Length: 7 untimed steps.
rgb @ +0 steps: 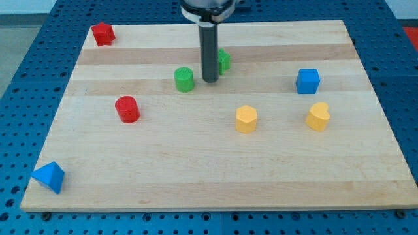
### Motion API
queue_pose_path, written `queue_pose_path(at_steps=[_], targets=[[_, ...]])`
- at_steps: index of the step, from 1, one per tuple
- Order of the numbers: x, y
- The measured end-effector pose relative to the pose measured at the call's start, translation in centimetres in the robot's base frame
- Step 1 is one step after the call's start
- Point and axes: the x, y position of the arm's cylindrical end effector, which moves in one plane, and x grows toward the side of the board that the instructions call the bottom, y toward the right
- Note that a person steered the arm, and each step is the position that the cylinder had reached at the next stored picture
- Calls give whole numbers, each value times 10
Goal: Push the green star to the top center of the board
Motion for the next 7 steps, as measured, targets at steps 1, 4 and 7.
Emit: queue_pose_path(at_steps=[1,4,7], targets=[[-16,26],[-55,5],[-75,-28]])
